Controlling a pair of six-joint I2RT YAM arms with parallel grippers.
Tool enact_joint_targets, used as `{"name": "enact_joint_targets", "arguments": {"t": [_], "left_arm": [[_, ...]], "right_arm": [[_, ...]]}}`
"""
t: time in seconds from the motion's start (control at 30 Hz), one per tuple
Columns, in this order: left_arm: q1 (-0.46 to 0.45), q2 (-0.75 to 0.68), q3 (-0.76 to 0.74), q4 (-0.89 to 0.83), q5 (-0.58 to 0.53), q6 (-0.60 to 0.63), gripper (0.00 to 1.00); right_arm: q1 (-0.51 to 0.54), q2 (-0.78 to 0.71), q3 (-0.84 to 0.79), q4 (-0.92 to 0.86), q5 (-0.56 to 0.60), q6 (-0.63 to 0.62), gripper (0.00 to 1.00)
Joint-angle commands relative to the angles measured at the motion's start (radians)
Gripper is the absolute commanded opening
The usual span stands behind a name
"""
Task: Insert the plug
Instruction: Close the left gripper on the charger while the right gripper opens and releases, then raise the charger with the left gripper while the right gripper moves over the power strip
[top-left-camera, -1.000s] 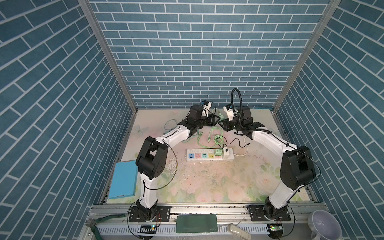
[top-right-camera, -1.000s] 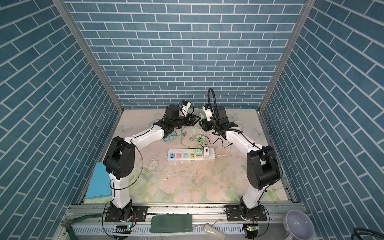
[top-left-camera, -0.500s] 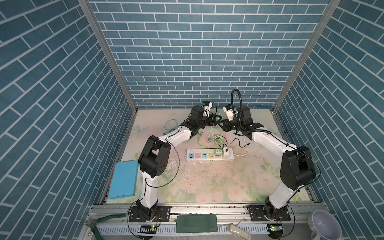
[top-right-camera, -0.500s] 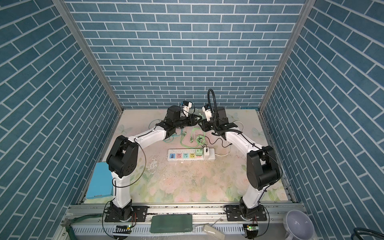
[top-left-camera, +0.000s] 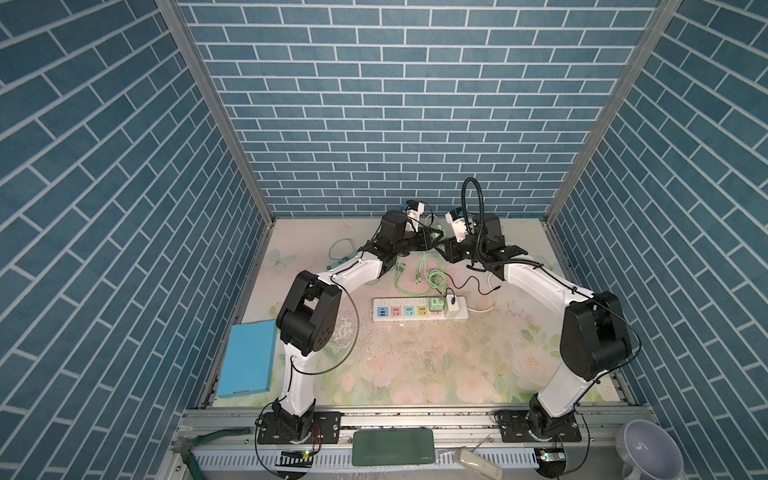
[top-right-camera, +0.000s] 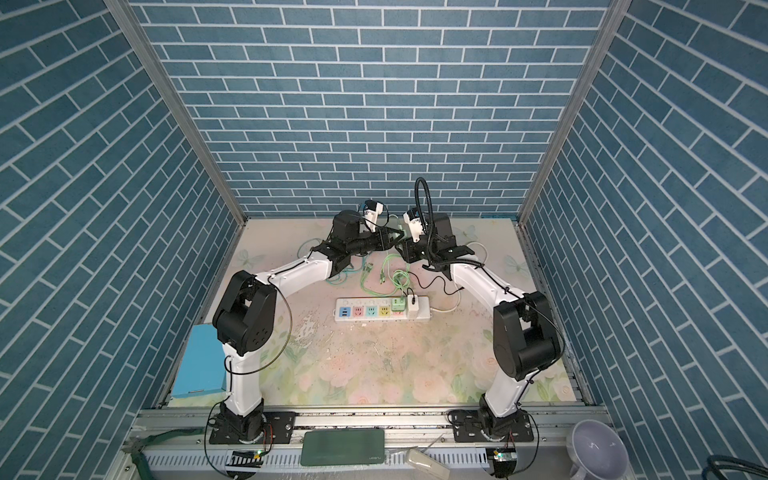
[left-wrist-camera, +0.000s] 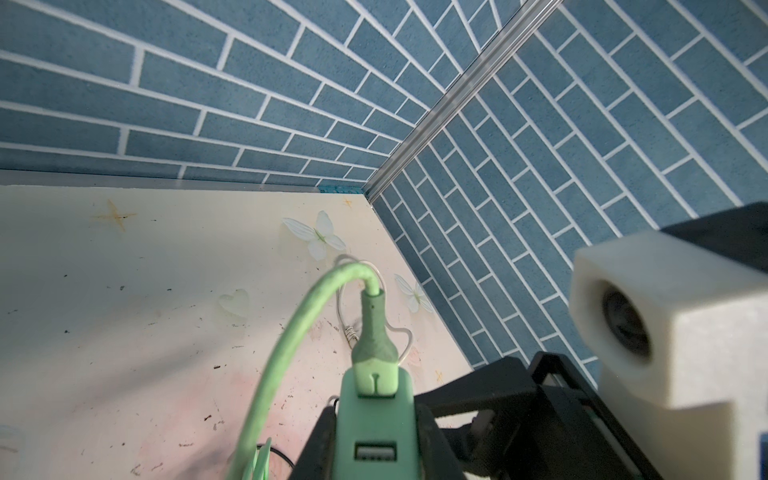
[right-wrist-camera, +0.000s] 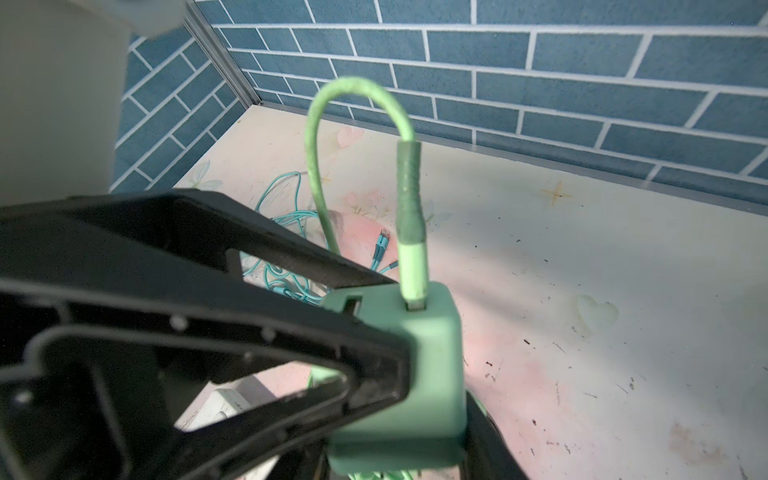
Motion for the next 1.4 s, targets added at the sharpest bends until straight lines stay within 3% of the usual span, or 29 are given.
{"name": "enact_joint_targets", "arguments": {"t": [0.0,0.2,0.53,0.8,0.93,1.23,1.37], "left_arm": [[-0.004,0.010,0.014,-0.036,0.027,0.045,0.07],[0.045,-0.001,0.124,-0.243,0.014,0.192,0.05],[0.131,0.037,0.314,-0.452,-0.018,0.372,0.05],[0.138,0.118,0.528,-0.635,-0.058,0.498,0.04],[0.148,0.133,0.614,-0.738,-0.141,0.588,0.04],[0.212,0.290,1.067,-1.000,-0.153,0.606,0.04],[0.214,0.306,1.119,-1.018,-0.175,0.594,0.04]], "right_arm": [[0.010,-0.035,0.017,0.011,0.000,0.017,0.48],[-0.035,-0.087,-0.010,-0.042,0.069,0.009,0.61],[-0.099,-0.184,-0.107,-0.058,0.120,0.034,0.63],[-0.100,-0.223,-0.138,-0.079,0.157,0.025,0.63],[-0.101,-0.244,-0.161,-0.090,0.175,0.025,0.63],[-0.101,-0.262,-0.184,-0.103,0.158,0.038,0.64],[-0.098,-0.255,-0.183,-0.102,0.131,0.049,0.64]]}}
